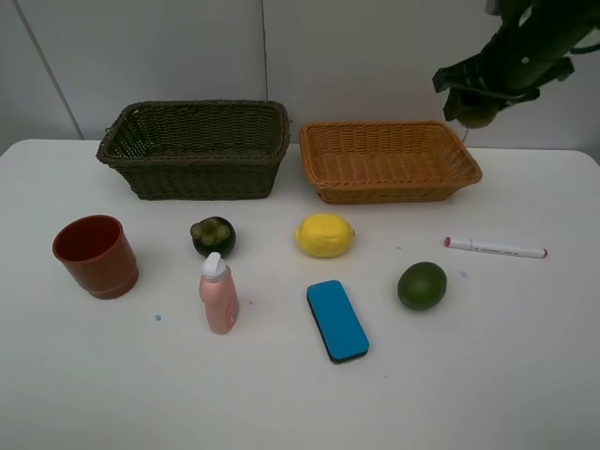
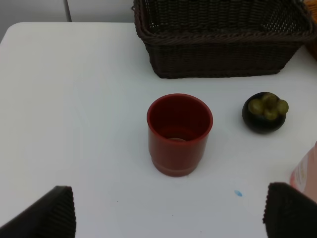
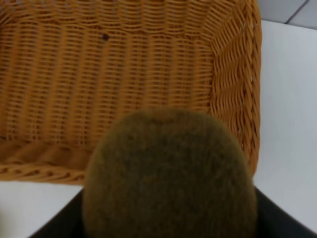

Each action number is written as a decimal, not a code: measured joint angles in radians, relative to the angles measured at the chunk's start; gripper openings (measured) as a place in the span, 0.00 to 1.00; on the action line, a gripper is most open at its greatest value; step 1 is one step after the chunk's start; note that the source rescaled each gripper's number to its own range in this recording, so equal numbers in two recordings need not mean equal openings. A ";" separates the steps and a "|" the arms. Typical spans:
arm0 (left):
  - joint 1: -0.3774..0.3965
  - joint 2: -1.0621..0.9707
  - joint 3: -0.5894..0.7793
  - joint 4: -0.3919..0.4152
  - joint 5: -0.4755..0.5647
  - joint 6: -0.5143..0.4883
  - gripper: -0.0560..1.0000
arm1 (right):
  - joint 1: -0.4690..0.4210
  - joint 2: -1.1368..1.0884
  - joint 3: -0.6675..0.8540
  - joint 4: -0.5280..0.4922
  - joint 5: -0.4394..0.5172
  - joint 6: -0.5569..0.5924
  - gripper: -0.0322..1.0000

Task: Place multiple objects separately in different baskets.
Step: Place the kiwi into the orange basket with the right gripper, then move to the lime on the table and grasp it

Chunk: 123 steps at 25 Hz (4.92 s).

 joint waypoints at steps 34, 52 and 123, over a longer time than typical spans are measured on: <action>0.000 0.000 0.000 0.000 0.000 0.000 0.98 | -0.022 0.450 -0.204 -0.014 -0.141 0.000 0.51; 0.000 0.000 0.000 0.000 0.000 0.000 0.98 | -0.022 0.354 -0.204 0.018 -0.103 0.000 1.00; 0.000 0.000 0.000 0.001 0.000 0.000 0.98 | 0.184 0.118 0.455 0.202 -0.039 0.407 0.98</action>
